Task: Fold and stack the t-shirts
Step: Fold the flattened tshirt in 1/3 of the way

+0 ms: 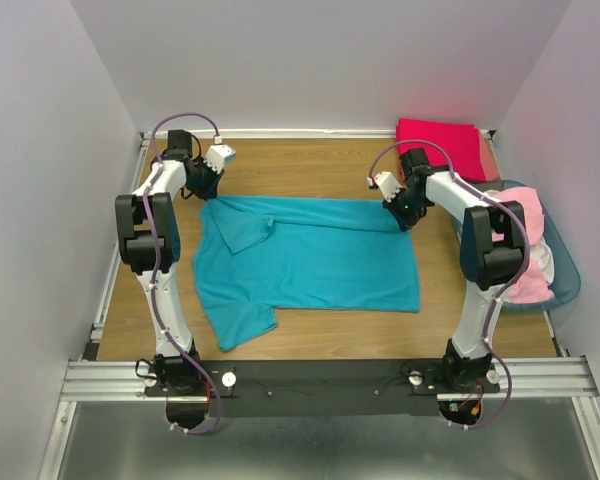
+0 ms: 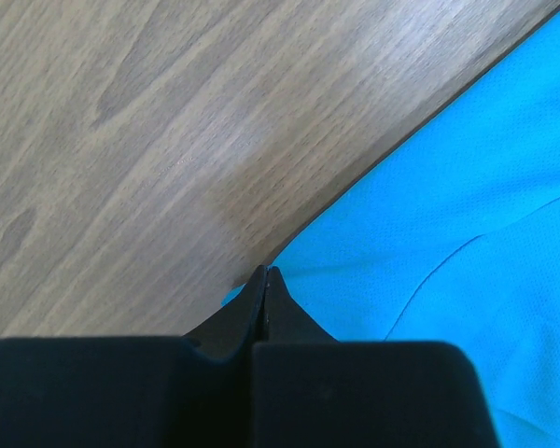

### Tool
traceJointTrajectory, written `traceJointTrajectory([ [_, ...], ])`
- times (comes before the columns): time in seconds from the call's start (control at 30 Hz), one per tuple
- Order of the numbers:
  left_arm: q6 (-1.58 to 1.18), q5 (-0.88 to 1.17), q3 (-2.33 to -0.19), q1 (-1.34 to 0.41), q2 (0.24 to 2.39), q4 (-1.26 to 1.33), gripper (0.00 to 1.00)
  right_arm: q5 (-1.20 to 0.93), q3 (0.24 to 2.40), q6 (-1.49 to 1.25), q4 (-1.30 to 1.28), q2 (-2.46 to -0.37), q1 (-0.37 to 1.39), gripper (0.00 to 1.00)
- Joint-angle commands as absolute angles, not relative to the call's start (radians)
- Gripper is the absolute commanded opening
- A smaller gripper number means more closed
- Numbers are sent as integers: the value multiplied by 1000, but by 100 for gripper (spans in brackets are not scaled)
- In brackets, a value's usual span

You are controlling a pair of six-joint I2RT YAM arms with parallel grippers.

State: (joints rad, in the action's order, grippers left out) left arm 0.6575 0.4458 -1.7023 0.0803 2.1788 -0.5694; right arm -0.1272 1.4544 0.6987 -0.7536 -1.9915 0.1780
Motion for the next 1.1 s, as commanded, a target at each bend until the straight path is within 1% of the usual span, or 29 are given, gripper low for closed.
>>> traceJointTrajectory([
  [0.0, 666, 422, -1698, 92, 2197, -572, 0, -101, 1454, 703, -747, -1973, 183, 1],
  [0.07, 663, 439, -1707, 92, 2192, -581, 13, -109, 1486, 680, -750, -1990, 190, 8],
  [0.13, 663, 451, -1704, 94, 2174, -584, 26, -120, 1512, 666, -759, -1990, 192, 22],
  [0.17, 664, 471, -1703, 94, 2146, -586, 28, -130, 1535, 660, -767, -1980, 192, 38],
  [0.23, 664, 485, -1697, 95, 2112, -594, 31, -143, 1551, 632, -772, -1965, 192, 51],
  [0.27, 666, 494, -1698, 97, 2080, -598, 32, -161, 1572, 621, -778, -1951, 192, 54],
  [0.43, 666, 526, -1657, 94, 1979, -618, 33, -212, 1646, 505, -799, -1962, 192, 52],
  [0.57, 664, 543, -1579, 89, 1931, -624, 32, -209, 1704, 430, -815, -2037, 192, 43],
  [0.7, 643, 574, -1479, 87, 1911, -606, 28, -195, 1733, 399, -818, -2098, 192, 36],
  [0.83, 606, 594, -1356, 80, 1908, -548, 25, -180, 1738, 394, -819, -2132, 192, 35],
  [0.97, 560, 560, -1301, 78, 1934, -511, 21, -137, 1744, 407, -818, -2186, 192, 34],
  [1.07, 520, 512, -1287, 80, 1960, -474, 19, -74, 1787, 407, -808, -2241, 192, 34],
])
